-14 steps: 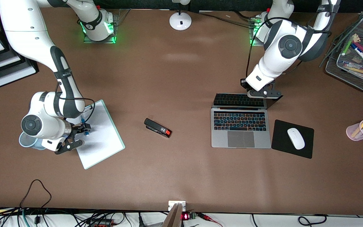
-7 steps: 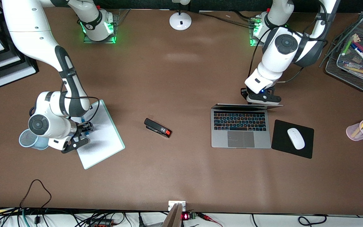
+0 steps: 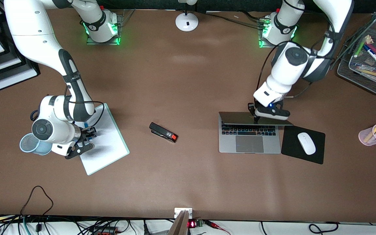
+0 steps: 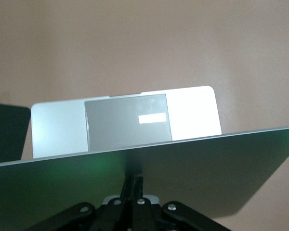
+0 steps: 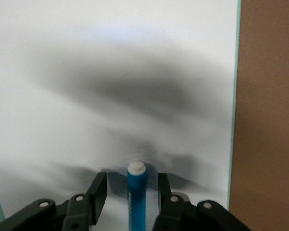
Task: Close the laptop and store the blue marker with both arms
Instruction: 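Lift the marker with the right gripper while the left gripper pushes the lid down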
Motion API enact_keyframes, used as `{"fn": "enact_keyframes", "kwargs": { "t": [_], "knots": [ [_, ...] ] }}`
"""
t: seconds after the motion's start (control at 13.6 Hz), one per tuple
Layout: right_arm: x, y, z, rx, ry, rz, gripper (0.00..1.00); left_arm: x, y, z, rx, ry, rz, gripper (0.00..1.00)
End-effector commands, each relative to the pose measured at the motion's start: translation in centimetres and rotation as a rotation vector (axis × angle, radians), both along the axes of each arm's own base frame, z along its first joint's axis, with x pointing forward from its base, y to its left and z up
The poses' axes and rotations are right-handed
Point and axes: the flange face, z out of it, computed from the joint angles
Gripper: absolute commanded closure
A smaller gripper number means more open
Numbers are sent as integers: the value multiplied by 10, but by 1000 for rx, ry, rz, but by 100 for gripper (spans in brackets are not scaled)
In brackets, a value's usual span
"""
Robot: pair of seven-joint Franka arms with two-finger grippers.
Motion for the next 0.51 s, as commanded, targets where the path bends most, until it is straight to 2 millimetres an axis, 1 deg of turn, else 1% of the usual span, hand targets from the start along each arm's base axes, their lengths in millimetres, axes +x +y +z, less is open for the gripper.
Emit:
{"fn": "enact_keyframes", "kwargs": {
  "t": [0.0,0.22,0.37,0.44],
  "knots": [
    [0,-2,0,18,-7,16,52,33,2,-10,-14,-20,-14,100],
    [1,-2,1,17,-7,17,65,49,1,-27,-4,-20,-36,100],
    [2,-2,2,18,-10,18,71,63,10,-37,2,-21,-26,100],
    [2,-2,2,18,-10,18,76,70,9,-44,-6,-16,-21,100]
  ]
}}
